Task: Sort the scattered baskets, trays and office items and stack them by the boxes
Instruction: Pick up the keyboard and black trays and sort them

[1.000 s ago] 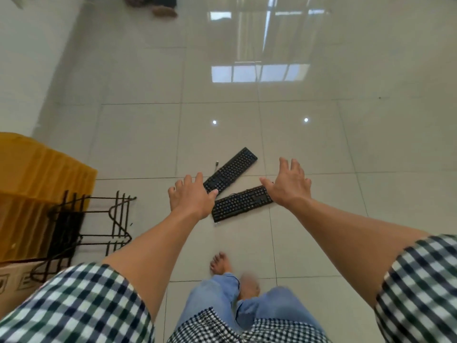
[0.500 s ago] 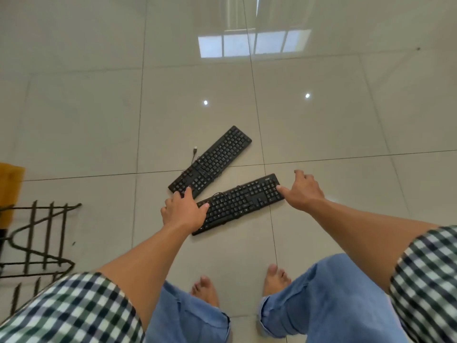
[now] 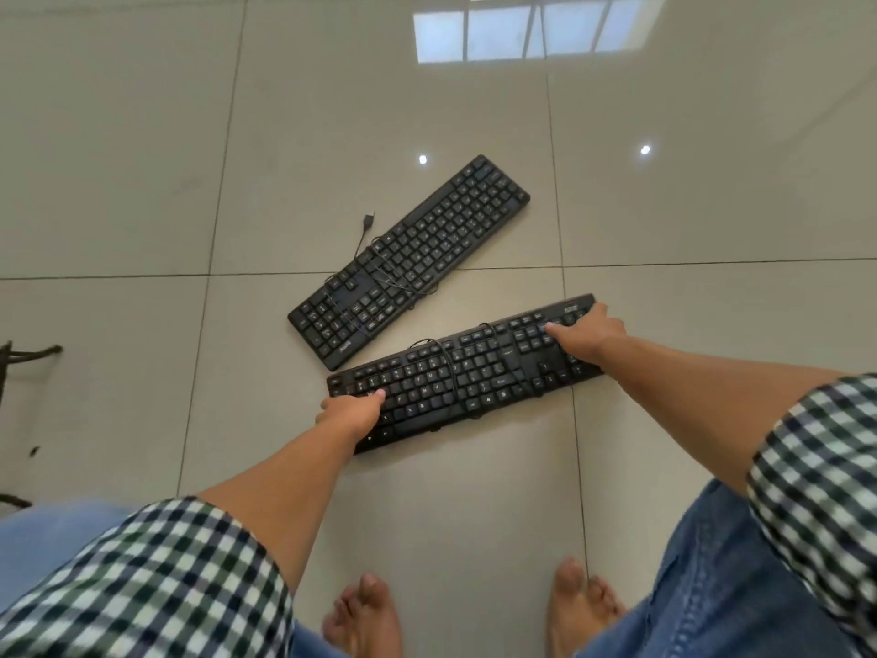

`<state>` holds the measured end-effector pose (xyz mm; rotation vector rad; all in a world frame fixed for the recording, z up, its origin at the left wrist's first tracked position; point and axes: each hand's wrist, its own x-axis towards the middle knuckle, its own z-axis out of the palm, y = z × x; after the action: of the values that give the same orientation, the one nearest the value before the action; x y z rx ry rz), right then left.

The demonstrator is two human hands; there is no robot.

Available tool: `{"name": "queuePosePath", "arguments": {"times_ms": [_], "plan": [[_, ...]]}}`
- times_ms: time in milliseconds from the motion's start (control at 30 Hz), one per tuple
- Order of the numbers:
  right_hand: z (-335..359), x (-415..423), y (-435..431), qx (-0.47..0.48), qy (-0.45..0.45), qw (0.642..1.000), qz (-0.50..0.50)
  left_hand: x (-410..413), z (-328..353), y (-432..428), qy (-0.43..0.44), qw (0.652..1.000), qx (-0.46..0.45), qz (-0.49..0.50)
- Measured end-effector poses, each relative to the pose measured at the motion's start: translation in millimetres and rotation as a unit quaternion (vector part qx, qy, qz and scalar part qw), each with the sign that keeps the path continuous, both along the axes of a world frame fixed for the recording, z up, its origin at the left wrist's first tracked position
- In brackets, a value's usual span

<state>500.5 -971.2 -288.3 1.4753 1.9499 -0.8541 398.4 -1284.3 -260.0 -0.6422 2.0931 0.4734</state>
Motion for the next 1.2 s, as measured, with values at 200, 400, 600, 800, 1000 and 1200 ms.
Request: {"name": "queuePosePath", "arguments": {"times_ms": [200,400,600,800,1000,1200], "plan": [[-7,-2,-7,0.057,0.0,0.997,-0.045,2,-4,-5,0.009,0.998,0.042,0.051],[71,10,-8,0.071,0.016,0.995,-0.064,6,68,-29,0.071,0.993,0.053,0.076],[260,-2,-30,0.08,0.056,0.994,-0.044,9,255,-59,0.125,0.981,0.061,0.135],[458,-15,-85,0.004,0.121,0.992,-0.014,30,471,-123,0.169,0.967,0.031,0.186],[592,-51,-162,-0.039,0.171,0.983,0.048,55,616,-205,0.21,0.939,0.015,0.271],[659,-112,-265,-0.086,0.2,0.964,0.15,68,684,-297,0.249,0.898,-0.035,0.361]]}}
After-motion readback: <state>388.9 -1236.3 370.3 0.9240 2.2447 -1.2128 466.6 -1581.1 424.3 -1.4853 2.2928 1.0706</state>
